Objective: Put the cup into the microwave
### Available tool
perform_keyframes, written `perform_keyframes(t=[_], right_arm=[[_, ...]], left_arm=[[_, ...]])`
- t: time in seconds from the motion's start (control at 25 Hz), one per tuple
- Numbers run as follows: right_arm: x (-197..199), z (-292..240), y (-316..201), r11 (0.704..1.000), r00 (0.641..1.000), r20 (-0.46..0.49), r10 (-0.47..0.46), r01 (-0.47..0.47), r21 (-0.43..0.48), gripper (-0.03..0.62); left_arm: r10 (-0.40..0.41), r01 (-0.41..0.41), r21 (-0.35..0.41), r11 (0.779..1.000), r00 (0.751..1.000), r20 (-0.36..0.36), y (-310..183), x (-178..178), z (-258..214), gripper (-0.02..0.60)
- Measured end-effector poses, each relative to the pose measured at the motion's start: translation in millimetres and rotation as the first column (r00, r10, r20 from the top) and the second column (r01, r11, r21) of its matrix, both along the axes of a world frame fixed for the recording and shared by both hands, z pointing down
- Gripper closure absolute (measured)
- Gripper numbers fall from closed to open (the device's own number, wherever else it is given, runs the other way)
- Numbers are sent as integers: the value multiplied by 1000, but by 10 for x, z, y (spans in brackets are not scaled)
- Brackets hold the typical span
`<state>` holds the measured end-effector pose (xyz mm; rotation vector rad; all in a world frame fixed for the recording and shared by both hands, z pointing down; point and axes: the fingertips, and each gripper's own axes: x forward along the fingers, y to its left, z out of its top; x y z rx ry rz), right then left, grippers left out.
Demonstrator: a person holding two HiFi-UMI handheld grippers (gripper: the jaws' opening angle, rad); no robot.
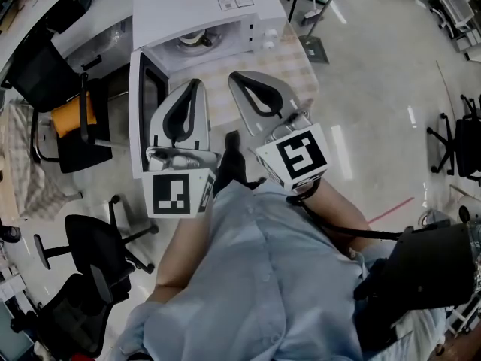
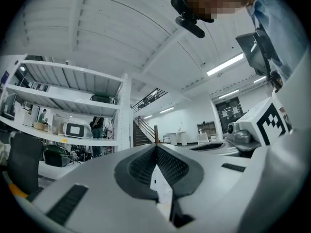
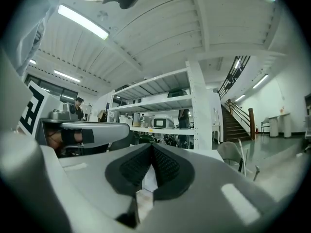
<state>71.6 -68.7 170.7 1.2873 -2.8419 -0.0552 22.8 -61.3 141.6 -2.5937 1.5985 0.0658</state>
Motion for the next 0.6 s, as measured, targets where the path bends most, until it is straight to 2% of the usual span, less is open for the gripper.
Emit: perform_keyframes(t=[0.6], right_arm=[[8, -88, 100, 1000, 1000, -6, -8, 8, 20, 592]], left_arm=[[20, -20, 30, 999, 1000, 2, 118, 89, -87, 577]])
